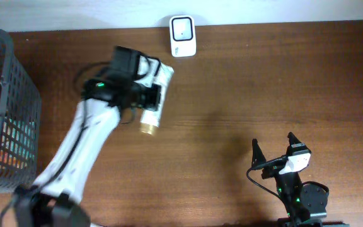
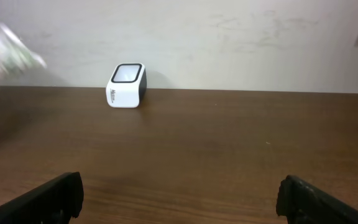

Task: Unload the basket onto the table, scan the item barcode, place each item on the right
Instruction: 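Lift the white tube out and carry it to the table center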

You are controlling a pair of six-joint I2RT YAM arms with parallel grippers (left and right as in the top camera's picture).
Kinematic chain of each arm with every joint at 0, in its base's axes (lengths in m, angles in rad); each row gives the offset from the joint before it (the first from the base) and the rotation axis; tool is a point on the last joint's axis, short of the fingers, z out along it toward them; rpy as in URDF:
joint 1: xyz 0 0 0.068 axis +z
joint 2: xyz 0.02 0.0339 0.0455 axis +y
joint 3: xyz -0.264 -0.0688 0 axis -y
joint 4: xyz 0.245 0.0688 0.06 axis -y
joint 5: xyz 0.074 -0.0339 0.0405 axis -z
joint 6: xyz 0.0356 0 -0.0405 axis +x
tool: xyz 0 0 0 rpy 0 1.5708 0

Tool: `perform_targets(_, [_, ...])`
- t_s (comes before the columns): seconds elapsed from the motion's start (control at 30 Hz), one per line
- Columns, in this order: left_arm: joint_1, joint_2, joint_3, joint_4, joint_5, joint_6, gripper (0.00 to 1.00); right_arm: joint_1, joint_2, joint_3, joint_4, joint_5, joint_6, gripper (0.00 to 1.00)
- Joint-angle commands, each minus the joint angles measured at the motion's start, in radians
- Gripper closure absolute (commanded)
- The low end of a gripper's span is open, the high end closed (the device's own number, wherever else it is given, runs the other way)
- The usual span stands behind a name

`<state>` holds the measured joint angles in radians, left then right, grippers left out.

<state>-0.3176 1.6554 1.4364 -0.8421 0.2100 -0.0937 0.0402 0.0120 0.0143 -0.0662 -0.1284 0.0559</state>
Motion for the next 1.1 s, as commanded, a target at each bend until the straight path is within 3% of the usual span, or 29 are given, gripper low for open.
perform_targets(0.0, [-0.042,0.098,0.008,0.058,0.011,-0.248,1.0,0.007,-0.005,-0.008,-0.001,0.006,0.004,0.02])
perform_targets(0.17, [-0.08,0.226,0.008,0.137,0.012,-0.513,1.0,0.007,-0.005,-0.008,-0.001,0.006,0.004,0.02])
perform_targets(0.67, [-0.299,0.429,0.008,0.537,0.011,-0.602,1.0,0.007,-0.005,-0.008,-0.001,0.006,0.004,0.02])
perform_targets(1.07, [-0.339,0.464,0.008,0.568,-0.043,-0.602,1.0,0.007,-0.005,-0.008,-0.001,0.006,0.004,0.02])
